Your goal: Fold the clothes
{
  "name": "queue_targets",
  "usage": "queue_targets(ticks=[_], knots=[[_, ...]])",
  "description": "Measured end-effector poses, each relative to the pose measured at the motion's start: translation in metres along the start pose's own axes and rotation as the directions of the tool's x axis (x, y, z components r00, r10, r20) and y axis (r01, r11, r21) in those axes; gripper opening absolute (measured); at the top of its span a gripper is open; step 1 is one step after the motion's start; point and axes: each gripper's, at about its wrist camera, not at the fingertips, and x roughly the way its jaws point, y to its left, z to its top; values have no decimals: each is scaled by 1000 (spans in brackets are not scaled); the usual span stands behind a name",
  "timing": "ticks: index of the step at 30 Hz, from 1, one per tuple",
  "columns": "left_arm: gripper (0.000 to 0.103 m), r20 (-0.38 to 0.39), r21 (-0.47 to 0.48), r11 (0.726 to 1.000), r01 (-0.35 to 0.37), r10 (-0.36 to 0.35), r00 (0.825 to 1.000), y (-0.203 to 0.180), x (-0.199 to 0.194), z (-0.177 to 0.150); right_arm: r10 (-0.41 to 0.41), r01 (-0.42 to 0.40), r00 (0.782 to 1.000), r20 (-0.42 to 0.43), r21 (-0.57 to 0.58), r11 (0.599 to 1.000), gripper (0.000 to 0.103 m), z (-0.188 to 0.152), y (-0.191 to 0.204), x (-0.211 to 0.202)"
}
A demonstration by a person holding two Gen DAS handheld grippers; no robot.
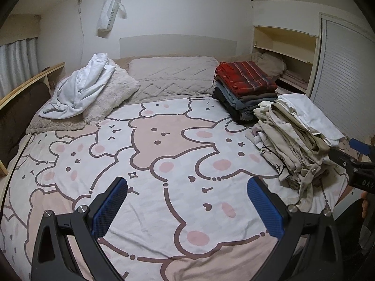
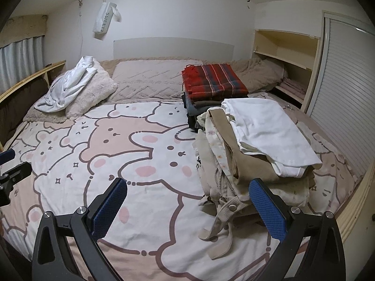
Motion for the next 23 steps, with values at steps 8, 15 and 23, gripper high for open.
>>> queue_targets(ticks=[8,15,23], knots=[[102,13,-2,1000,1,-1,1000,0,-4,1,-5,5,1000,-3,-11,1000,103,-1,5,-1],[102,15,5,1000,2,-2,1000,-2,-6,1,-8,8,1000,-2,-16,1000,103,-1,7,-2],[102,23,7,1000,-9,9,1000,-1,-8,0,-11,11,1000,-2,-19,1000,103,-1,8,-2]])
